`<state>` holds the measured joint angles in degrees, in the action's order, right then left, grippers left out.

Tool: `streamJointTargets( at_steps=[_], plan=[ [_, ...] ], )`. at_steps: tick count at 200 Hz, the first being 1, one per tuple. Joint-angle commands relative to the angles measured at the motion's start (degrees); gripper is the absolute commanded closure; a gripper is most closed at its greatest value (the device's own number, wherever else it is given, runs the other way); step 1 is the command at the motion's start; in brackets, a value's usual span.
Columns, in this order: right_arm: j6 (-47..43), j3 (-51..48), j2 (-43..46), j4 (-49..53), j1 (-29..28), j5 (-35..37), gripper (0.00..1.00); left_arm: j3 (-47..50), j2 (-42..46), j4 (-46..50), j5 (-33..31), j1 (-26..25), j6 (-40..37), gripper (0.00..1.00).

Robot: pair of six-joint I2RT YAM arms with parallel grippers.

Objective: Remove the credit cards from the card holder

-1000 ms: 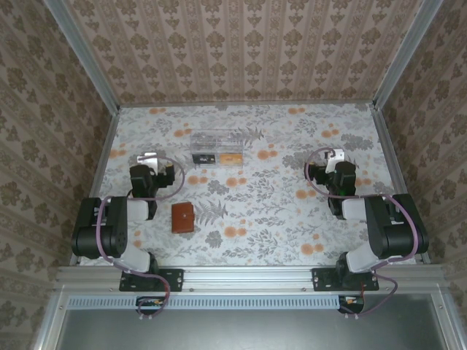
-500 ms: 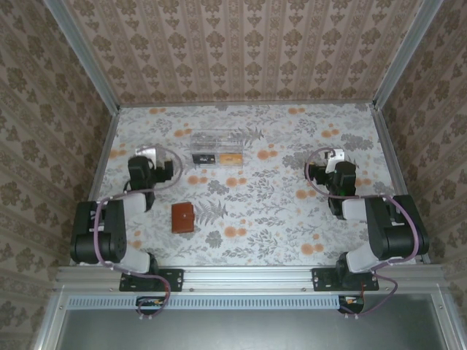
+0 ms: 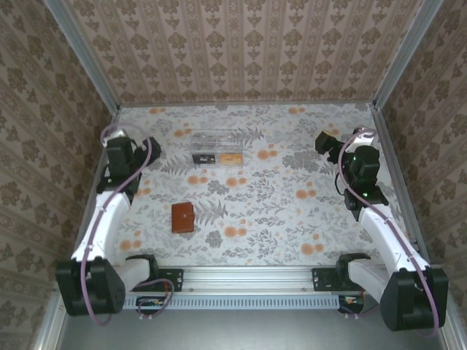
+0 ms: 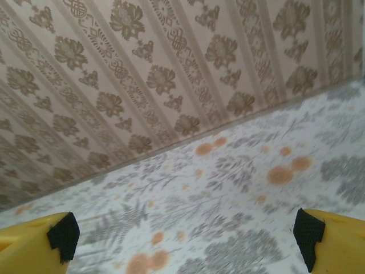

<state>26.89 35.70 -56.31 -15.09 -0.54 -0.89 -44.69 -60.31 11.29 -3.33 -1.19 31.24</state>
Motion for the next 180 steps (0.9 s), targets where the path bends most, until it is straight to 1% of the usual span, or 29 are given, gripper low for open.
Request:
streamJointTargets(
  at_steps=[1,8,21,35,50,65,76,104,118,130,133,135,146,165,180],
  plan=[
    [9.8,0.7,2.1,8.9,-0.7,-7.3,0.0,6.5,6.5,6.0,4.9,-1.6,6.7,0.0],
    [9.9,1.5,2.5,11.5,-1.7,-8.2,0.0,8.1,8.6,7.4,4.7,-2.4,7.5,0.0],
    [9.4,2.5,3.3,15.6,-5.6,-6.9,0.0,11.2,11.9,10.0,3.8,-4.6,8.8,0.0],
    [8.1,2.5,3.9,18.1,-12.2,-3.6,0.0,14.0,14.7,12.6,2.1,-7.7,9.6,0.0],
    [6.8,2.6,3.5,20.3,-20.1,0.4,0.0,17.0,17.0,13.1,0.3,-11.6,10.6,0.0],
    [6.5,3.1,2.2,22.1,-27.5,5.6,0.0,20.4,17.6,11.2,-0.6,-15.1,12.0,0.0],
    [6.3,3.6,1.2,22.8,-31.4,7.8,0.0,22.9,16.8,8.6,-0.2,-17.2,13.4,0.0],
    [6.1,5.7,-0.3,25.3,-39.7,14.4,0.0,28.1,12.3,1.6,4.7,-19.1,15.9,0.0],
    [6.1,6.9,-0.7,26.8,-42.3,17.4,0.0,28.8,10.4,-0.5,6.4,-20.9,16.9,0.02],
    [6.0,7.3,-1.0,27.6,-43.2,18.0,0.0,29.1,9.9,-1.7,6.3,-24.4,18.9,0.03],
    [6.0,7.3,-1.0,27.7,-43.4,18.0,0.0,29.2,9.9,-2.2,6.1,-24.5,19.4,0.04],
    [6.0,7.3,-1.0,27.8,-43.5,18.1,0.0,29.3,9.9,-2.5,6.0,-26.4,19.9,0.04],
    [6.2,7.2,-0.9,28.1,-43.9,18.6,0.0,30.0,10.0,-4.7,4.4,-31.4,22.6,0.04],
    [6.6,6.2,-0.8,28.3,-44.5,20.1,0.0,30.5,9.3,-9.1,-1.2,-40.0,26.4,0.04],
    [6.8,5.9,-0.9,29.5,-44.8,21.3,0.0,30.1,7.0,-13.5,-4.6,-45.3,27.9,0.02]
  ],
)
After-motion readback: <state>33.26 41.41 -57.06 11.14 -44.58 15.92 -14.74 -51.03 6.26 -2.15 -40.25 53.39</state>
